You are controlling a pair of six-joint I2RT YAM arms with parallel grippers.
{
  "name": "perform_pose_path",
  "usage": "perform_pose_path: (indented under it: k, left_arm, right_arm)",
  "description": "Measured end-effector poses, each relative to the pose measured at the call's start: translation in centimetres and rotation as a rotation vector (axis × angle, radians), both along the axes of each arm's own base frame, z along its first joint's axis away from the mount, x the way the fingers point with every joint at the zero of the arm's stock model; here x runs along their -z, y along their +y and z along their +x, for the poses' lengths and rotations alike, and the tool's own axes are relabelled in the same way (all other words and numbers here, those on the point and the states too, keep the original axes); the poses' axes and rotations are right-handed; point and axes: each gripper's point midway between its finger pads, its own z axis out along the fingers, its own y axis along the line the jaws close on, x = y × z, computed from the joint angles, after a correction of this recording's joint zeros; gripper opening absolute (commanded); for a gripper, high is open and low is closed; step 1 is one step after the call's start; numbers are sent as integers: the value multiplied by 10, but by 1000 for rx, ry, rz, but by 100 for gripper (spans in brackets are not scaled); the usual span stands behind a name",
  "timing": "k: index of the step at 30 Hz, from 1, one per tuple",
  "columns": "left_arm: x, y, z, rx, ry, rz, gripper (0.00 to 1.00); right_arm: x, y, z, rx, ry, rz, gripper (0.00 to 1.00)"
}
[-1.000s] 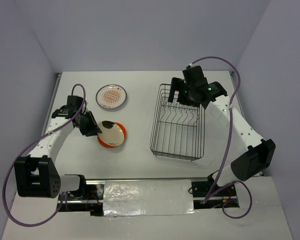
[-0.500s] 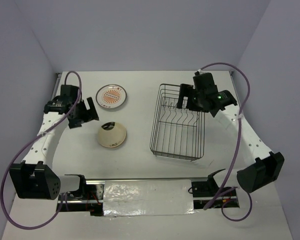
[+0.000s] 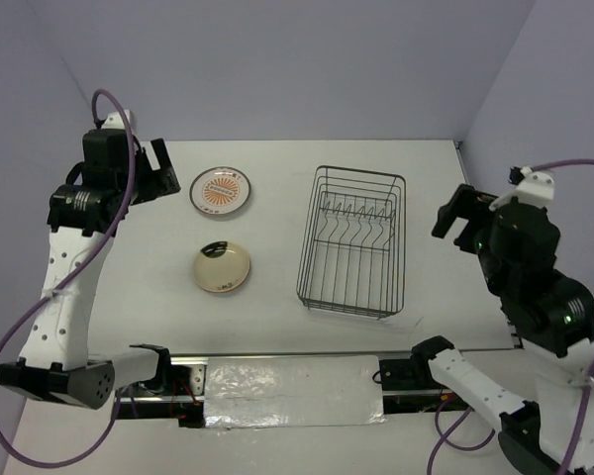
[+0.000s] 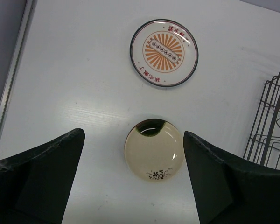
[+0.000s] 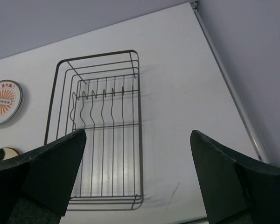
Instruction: Unload the plates from the dish rack
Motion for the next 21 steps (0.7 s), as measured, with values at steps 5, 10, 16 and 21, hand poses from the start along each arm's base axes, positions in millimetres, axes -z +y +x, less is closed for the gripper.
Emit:
perform_pose_path:
  k: [5,10,16,21]
  left_arm:
    - [4,5,-35,-12,-15,0,100]
    - [23,26,-68,-106,25,56,100]
    - [29,44,-77,-200,57,108,99]
    - [28,49,-74,-221,64,126,100]
  right_arm:
    - [-9,-21,-47,5,-77,2,100]
    - [-20,-34,-73,10,-138,5,100]
    - [-19,-32,-71,-2,-126,-16,100]
    - [-11,-29,-67,-15,-104,-18,100]
